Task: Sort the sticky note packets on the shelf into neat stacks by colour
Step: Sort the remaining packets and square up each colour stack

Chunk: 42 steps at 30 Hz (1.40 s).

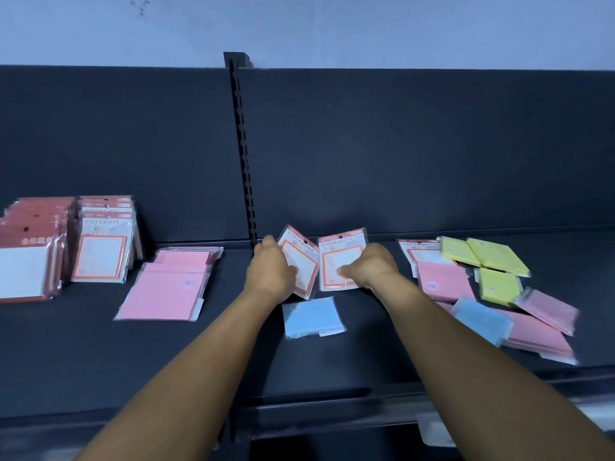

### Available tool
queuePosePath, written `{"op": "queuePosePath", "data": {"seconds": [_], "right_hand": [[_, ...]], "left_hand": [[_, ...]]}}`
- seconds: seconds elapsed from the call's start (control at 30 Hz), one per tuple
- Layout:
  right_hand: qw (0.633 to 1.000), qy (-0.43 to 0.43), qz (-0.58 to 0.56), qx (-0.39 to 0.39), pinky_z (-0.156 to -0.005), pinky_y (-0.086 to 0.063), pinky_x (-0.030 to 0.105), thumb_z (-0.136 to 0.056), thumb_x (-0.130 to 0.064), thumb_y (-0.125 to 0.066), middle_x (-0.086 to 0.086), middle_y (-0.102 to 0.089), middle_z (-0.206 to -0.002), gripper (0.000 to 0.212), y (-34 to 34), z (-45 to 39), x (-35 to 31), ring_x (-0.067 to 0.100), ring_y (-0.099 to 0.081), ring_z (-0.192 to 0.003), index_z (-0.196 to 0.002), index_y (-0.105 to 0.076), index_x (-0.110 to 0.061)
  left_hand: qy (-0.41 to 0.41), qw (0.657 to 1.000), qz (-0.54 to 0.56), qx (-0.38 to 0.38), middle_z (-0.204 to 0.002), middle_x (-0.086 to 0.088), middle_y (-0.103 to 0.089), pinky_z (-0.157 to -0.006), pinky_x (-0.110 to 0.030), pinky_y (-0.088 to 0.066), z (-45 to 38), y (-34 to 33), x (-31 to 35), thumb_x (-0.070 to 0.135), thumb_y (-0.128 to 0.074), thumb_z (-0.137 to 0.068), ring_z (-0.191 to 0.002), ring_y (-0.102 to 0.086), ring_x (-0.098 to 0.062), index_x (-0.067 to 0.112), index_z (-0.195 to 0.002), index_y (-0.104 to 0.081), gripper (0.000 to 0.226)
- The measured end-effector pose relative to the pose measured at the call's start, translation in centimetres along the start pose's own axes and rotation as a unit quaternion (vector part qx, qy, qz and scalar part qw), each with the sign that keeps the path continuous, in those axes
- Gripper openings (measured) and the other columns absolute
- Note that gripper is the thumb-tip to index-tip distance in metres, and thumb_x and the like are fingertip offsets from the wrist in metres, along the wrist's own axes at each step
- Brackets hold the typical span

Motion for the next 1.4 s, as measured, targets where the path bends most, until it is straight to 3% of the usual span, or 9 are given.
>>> {"op": "queuePosePath", "data": {"seconds": [0.07,0.2,0.3,0.57,0.7,0.9,0.97,1.3,1.4], "right_hand": [[0.998,0.017,-0.058,0.034,-0.065,-0.043,0.026,-0.087,-0.022,-0.064,0.006,-0.060,-0.085,0.014,0.5,0.2,0.3,0.029,-0.061,-0.085,-0.088,-0.064,-0.008],[0.981,0.054,-0.167,0.083,-0.055,-0.035,0.025,-0.088,-0.015,-0.052,-0.001,-0.051,-0.062,0.020,1.3,0.9,1.0,0.024,-0.048,-0.066,-0.069,-0.058,-0.014],[0.964,0.087,-0.232,0.096,-0.056,-0.037,0.024,-0.089,-0.018,-0.053,-0.005,-0.058,-0.069,0.014,1.8,1.8,0.6,0.017,-0.052,-0.068,-0.087,-0.067,-0.018],[0.928,0.140,-0.344,0.024,-0.068,-0.056,0.037,-0.088,-0.013,-0.056,0.010,-0.074,-0.088,0.015,-0.6,5.0,-4.5,0.031,-0.070,-0.086,-0.078,-0.067,-0.014],[0.923,0.175,-0.342,-0.014,-0.051,-0.044,0.028,-0.089,-0.010,-0.057,0.009,-0.073,-0.085,0.018,-3.2,7.1,-8.0,0.020,-0.064,-0.069,-0.074,-0.064,-0.017],[0.930,0.171,-0.321,-0.053,-0.072,-0.058,0.041,-0.086,-0.011,-0.062,0.003,-0.073,-0.081,0.012,-8.9,9.6,-13.8,0.026,-0.071,-0.080,-0.076,-0.065,-0.016],[0.934,0.172,-0.306,-0.063,-0.075,-0.059,0.044,-0.087,-0.013,-0.063,0.003,-0.073,-0.082,0.012,-10.8,10.4,-15.7,0.026,-0.071,-0.081,-0.076,-0.063,-0.017],[0.961,0.179,-0.209,-0.038,-0.083,-0.054,0.042,-0.088,-0.018,-0.058,0.001,-0.070,-0.086,0.014,-18.3,13.9,-23.8,0.024,-0.066,-0.085,-0.074,-0.057,-0.017],[0.972,0.187,-0.142,-0.007,-0.071,-0.049,0.036,-0.089,-0.017,-0.056,0.003,-0.057,-0.071,0.025,-19.5,14.3,-25.1,0.024,-0.052,-0.072,-0.065,-0.048,-0.015]], "left_hand": [[-0.001,1.000,-0.016,0.012,-0.127,-0.015,-0.054,-0.086,-0.037,-0.044,-0.3,0.3,-0.4,0.012,-0.053,-0.092,-0.111,-0.055,-0.031,0.005,-0.122,-0.049,0.031],[0.023,0.999,0.019,0.035,-0.111,-0.007,-0.064,-0.076,-0.032,-0.045,-0.1,1.6,-1.2,0.015,-0.055,-0.091,-0.097,-0.058,-0.026,0.012,-0.105,-0.054,0.014],[0.026,0.995,0.079,0.058,-0.097,-0.002,-0.064,-0.071,-0.029,-0.044,0.6,3.1,-1.5,0.016,-0.062,-0.087,-0.088,-0.059,-0.021,0.015,-0.093,-0.055,0.009],[0.064,0.951,0.266,0.146,-0.087,-0.003,-0.070,-0.080,-0.039,-0.055,2.1,8.0,-5.1,0.015,-0.073,-0.080,-0.084,-0.069,-0.023,0.018,-0.075,-0.053,0.021],[0.091,0.928,0.333,0.141,-0.084,-0.004,-0.071,-0.077,-0.037,-0.055,2.6,10.3,-8.2,0.015,-0.075,-0.080,-0.080,-0.069,-0.022,0.017,-0.077,-0.054,0.021],[0.079,0.910,0.388,0.122,-0.079,-0.009,-0.072,-0.059,-0.030,-0.052,3.3,14.4,-13.6,0.012,-0.063,-0.089,-0.064,-0.067,-0.019,0.014,-0.081,-0.057,0.011],[0.086,0.905,0.400,0.114,-0.082,-0.011,-0.073,-0.069,-0.037,-0.053,3.3,15.6,-15.6,0.014,-0.057,-0.092,-0.071,-0.069,-0.026,0.015,-0.083,-0.059,0.009],[0.100,0.914,0.365,0.145,-0.076,-0.001,-0.065,-0.046,-0.013,-0.042,2.2,20.4,-23.3,0.004,-0.039,-0.093,-0.055,-0.053,-0.008,0.013,-0.097,-0.058,0.021],[0.094,0.941,0.297,0.134,-0.077,0.005,-0.062,-0.054,-0.019,-0.040,1.5,20.5,-25.1,0.015,-0.050,-0.091,-0.064,-0.054,-0.009,0.013,-0.097,-0.058,0.010]]}}
Point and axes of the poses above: each hand's wrist, its own z-axis away from the middle knuckle, its own y-axis out of the back of the hand, x = y × z, the point moved 2 cm from there along -z, towards the middle knuckle
